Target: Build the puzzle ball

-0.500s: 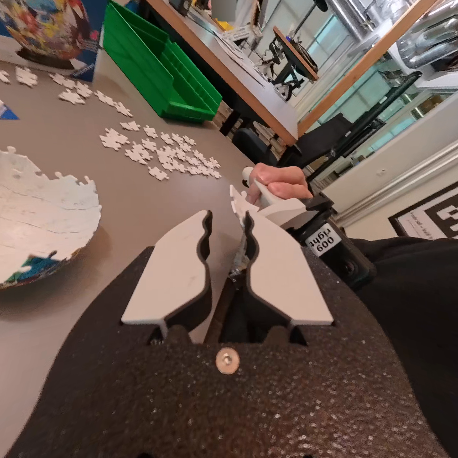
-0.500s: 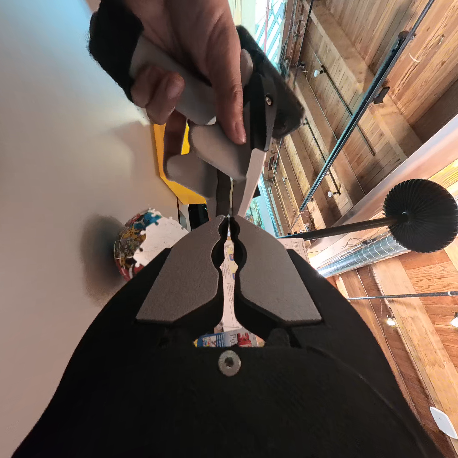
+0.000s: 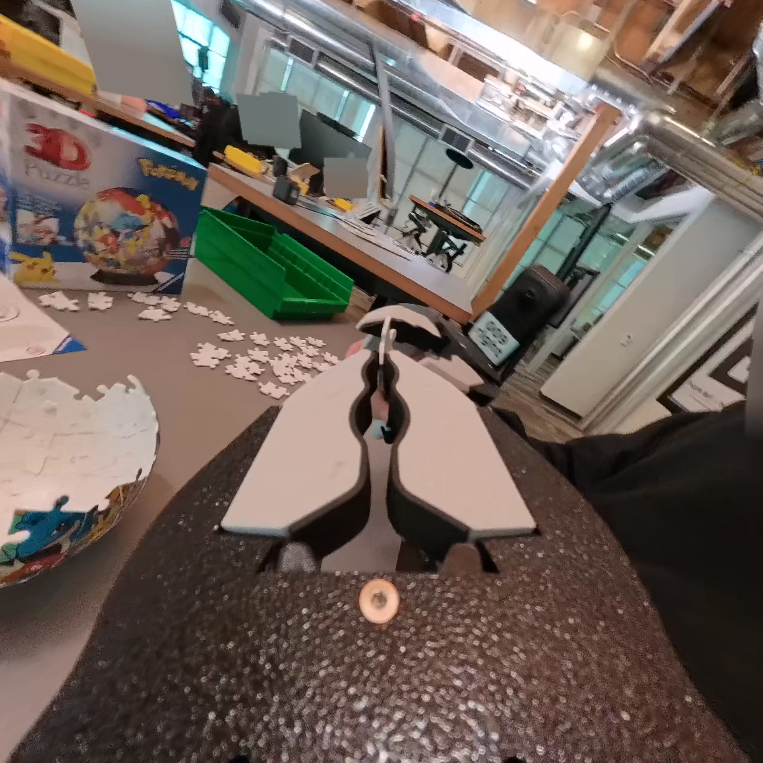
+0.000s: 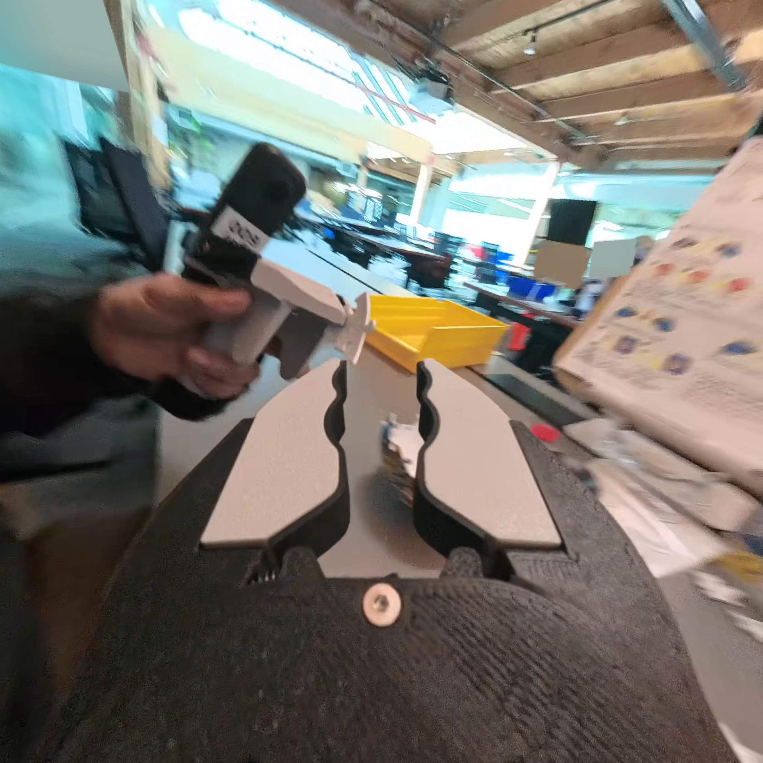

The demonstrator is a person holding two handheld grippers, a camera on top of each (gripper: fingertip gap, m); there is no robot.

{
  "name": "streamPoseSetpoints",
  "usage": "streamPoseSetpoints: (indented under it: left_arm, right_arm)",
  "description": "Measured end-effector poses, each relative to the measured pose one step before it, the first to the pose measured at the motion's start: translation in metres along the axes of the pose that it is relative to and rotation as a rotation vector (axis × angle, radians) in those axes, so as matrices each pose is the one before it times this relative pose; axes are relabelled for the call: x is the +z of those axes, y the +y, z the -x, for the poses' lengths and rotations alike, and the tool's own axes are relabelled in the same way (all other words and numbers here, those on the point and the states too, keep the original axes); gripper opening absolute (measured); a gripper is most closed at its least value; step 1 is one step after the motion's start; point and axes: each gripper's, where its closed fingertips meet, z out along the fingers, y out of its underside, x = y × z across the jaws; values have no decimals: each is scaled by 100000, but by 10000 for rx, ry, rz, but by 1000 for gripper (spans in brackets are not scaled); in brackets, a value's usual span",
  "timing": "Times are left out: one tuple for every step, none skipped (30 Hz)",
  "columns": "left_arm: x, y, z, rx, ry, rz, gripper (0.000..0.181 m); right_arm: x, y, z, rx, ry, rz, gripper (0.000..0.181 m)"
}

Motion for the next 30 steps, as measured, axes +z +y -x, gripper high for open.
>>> streamPoseSetpoints:
  left_arm:
    - [67,387,-382,252,127,95,1]
    - [101,404,-90,324,-79,118,1]
    - [129,284,-75,370,-93,57,1]
    - [141,131,-184,312,6,-10,1]
    - [149,82,-192,187,45,5,1]
    - [156,130,-140,114,32,59,1]
    - [83,32,-11,96,-11,5,1]
    - [35,5,42,77,-14,-13,1]
    - [14,60,53,45,3,43,2]
    - [22,97,59,18,6,60,2]
    - [26,22,59,-1,-5,12,2]
    - [44,-18,83,-14,-30,-34,2]
    - [46,-2,105,-37,-36,-38,2]
    - [29,69,135,-63,-34,-4,3]
    - [3,162,159,-88,-20,50,3]
    - [-18,218,141,-74,1,118,3]
    - [-49,262,122,1,5,169,3]
    - [-62,250,110,74,-27,190,3]
    - [-111,193,160,132,-99,200,3]
    - [-167,106,238,189,-171,184,4]
    - [-206,56,253,226,-190,178,7]
    - [-218,5,251,211,-198,170,9]
    - [-195,17,177,178,-157,190,14]
    - [-105,52,46,148,-84,234,17]
    - [-29,88,-79,146,-3,247,17]
    - [53,113,-122,154,20,238,17]
    - [126,139,-104,157,2,226,17]
    - [166,170,-193,157,66,204,17]
    - [212,233,-304,148,150,213,17]
    - [216,262,-266,134,125,214,18]
  right_arm:
    - [10,-73,435,649,-457,-169,32]
    - [68,146,221,441,-254,4,31]
    - [96,118,359,261,-316,-18,31]
    - [95,98,495,171,-388,-16,26]
    - [86,106,403,97,-277,3,20]
    - [61,9,209,3,-122,-33,11]
    - [-5,-75,-83,-55,77,-79,8]
    - [-12,22,-18,-95,1,5,7]
    - [-29,86,-30,-39,-35,62,7]
    - [-25,101,-44,-5,-43,62,7]
    - [-39,7,-92,8,3,-19,7]
    - [-32,-56,-114,12,36,-78,7]
    - [-5,-29,-66,36,-9,-34,5]
    - [-7,62,-73,67,-29,51,4]
    - [10,161,-80,72,-46,149,3]
    - [14,245,-65,51,-88,196,3]
    - [-17,240,-17,77,-130,196,3]
    - [-27,208,-25,132,-126,153,3]
    - [-54,154,-107,174,-75,108,3]
    - [-90,130,-174,232,-63,79,3]
    - [-115,177,-65,258,-164,124,3]
    - [-108,182,-25,196,-174,142,3]
    - [-103,199,79,137,-194,148,3]
    - [-48,303,164,103,-231,253,3]
    - [-15,319,57,48,-127,274,3]
    - [13,249,27,-12,-53,226,3]
    - [44,171,116,-29,-100,181,3]
    - [74,95,232,-33,-161,138,3]
    - [75,47,93,-6,-41,109,3]
    - [80,126,-110,40,84,164,3]
